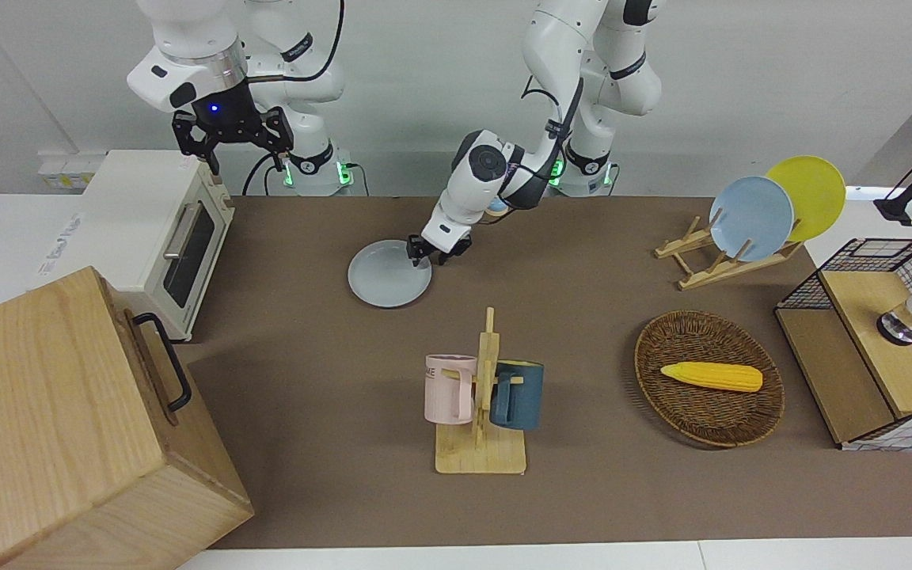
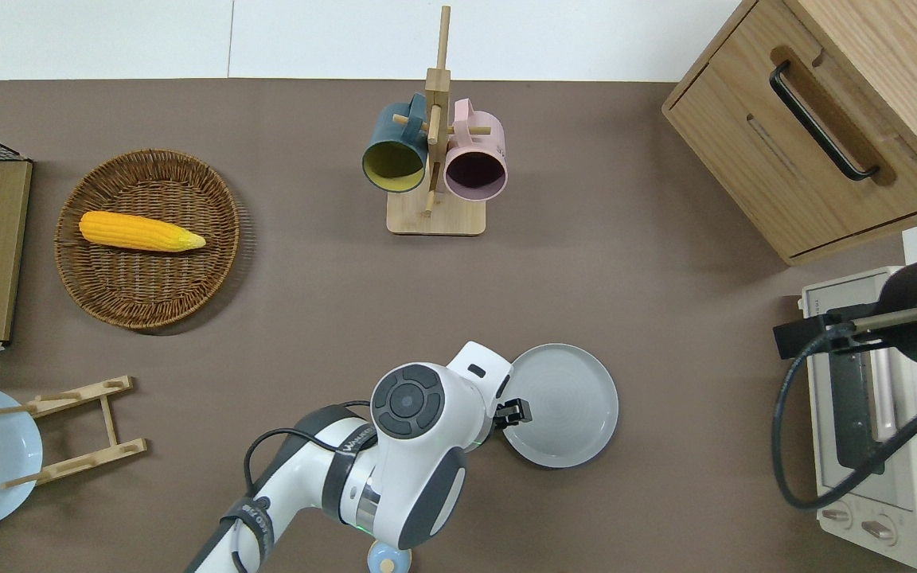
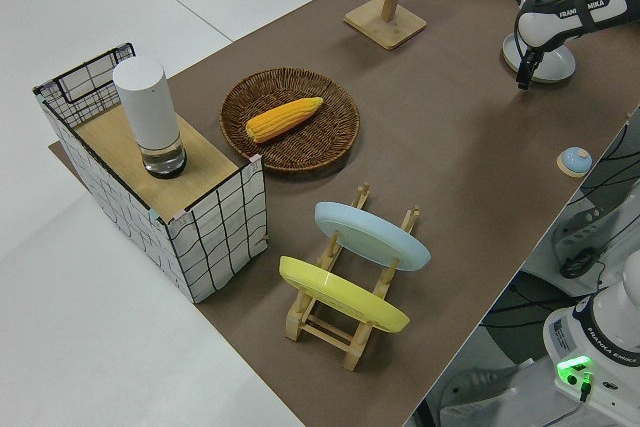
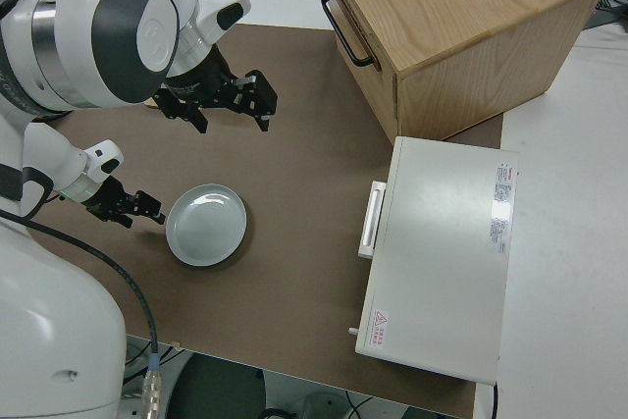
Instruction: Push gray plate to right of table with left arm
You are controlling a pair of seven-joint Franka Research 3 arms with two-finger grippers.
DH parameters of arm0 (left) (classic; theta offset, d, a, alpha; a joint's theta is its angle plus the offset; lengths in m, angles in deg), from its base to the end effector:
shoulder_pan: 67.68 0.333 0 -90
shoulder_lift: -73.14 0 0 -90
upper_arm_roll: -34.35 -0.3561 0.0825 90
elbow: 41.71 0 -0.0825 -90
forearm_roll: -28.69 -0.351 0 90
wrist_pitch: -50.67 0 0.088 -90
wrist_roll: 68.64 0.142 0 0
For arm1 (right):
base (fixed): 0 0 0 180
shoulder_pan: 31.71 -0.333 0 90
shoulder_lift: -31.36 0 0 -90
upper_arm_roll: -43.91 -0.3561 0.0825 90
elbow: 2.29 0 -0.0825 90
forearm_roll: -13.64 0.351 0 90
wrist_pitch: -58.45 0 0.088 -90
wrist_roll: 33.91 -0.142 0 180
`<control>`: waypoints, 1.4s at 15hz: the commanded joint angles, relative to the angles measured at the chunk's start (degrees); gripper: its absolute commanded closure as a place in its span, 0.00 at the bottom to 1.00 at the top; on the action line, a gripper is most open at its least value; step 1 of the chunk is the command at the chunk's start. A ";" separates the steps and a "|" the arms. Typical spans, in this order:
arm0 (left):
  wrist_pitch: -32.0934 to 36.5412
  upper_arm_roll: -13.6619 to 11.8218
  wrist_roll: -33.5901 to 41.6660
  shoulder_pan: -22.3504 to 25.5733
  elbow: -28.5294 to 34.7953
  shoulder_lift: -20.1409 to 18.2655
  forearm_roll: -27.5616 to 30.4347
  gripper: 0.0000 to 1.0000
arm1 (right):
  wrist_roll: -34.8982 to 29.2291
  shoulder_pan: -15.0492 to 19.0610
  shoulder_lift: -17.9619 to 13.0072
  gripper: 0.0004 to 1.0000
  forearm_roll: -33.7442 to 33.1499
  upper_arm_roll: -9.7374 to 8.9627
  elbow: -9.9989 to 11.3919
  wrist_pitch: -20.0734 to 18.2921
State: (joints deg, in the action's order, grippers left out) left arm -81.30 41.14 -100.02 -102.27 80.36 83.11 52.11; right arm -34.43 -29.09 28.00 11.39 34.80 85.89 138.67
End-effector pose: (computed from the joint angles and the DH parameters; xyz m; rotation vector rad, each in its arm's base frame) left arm 0.4008 -0.3759 0.3574 2.8658 0.1479 -0.2804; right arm 0.4774 0.0511 0.6584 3.0825 0.1519 -0.1203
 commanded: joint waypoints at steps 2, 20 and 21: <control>11.20 -1.77 4.84 6.19 0.71 -10.91 -9.51 0.01 | 0.43 0.46 -0.60 0.00 0.05 -0.30 0.23 -0.68; 37.74 -8.89 13.37 23.34 -22.20 -17.18 -21.57 0.00 | 0.43 0.46 -0.60 0.00 -0.03 -0.30 0.23 -0.68; 39.59 -9.50 13.37 23.52 -23.88 -17.09 -21.22 0.01 | 0.43 0.46 -0.60 0.00 0.05 -0.30 0.23 -0.68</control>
State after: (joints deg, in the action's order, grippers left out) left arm -48.15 32.54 -86.99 -79.15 62.35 65.92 31.64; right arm -34.43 -29.09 28.00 11.38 34.80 85.89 138.67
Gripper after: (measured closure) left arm 0.004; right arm 0.004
